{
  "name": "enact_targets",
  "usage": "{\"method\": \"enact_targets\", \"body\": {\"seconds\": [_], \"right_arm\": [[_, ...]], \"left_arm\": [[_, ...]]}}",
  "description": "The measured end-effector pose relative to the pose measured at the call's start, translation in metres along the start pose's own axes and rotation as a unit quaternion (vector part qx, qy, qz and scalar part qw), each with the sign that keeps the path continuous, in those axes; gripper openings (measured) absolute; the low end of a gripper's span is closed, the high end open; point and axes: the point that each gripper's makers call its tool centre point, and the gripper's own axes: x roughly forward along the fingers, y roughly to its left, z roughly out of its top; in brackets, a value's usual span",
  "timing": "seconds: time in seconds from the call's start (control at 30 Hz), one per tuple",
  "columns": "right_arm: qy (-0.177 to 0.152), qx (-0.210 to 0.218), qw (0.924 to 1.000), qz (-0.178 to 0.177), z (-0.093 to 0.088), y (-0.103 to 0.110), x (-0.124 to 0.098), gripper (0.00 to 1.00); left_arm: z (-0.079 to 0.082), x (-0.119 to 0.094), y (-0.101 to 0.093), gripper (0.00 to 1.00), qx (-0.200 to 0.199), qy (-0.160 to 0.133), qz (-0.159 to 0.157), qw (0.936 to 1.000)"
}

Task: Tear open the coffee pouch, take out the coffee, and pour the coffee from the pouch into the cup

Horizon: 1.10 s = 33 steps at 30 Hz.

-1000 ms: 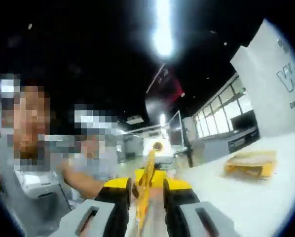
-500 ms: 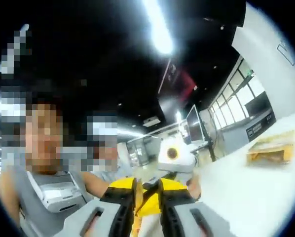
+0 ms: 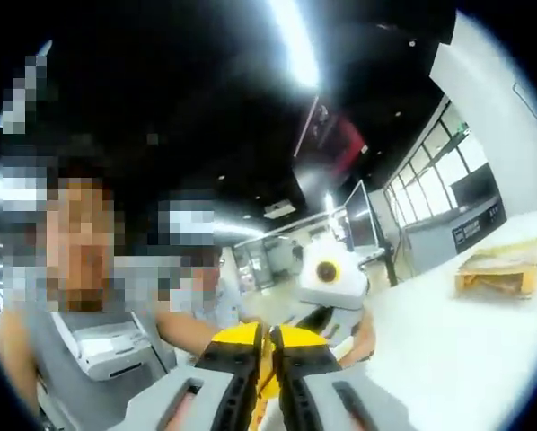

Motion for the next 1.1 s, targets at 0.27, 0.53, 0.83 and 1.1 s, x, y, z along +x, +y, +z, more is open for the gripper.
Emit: {"method": "enact_targets", "body": {"seconds": [0.27, 0.53, 0.83, 1.1], "right_arm": [[0.003, 0.0, 1.0, -0.002, 0.0, 0.001, 0.001, 0.04], [0.02, -0.022, 0.9995, 0.006, -0.011, 0.001, -0.001, 0.18], [0.031, -0.026, 0.9991, 0.015, -0.016, 0.007, 0.007, 0.1], [0.005, -0.041, 0.9978, -0.053, 0.005, -0.016, -0.009, 0.07]], "left_arm": [[0.0, -0.001, 0.001, 0.1, 0.003, 0.001, 0.002, 1.0], [0.005, -0.005, -0.004, 0.1, 0.012, -0.002, -0.003, 0.9999], [0.008, -0.007, -0.004, 0.1, 0.018, -0.008, 0.0, 0.9998], [0.029, -0.013, 0.021, 0.11, 0.073, -0.07, 0.073, 0.9922]]}}
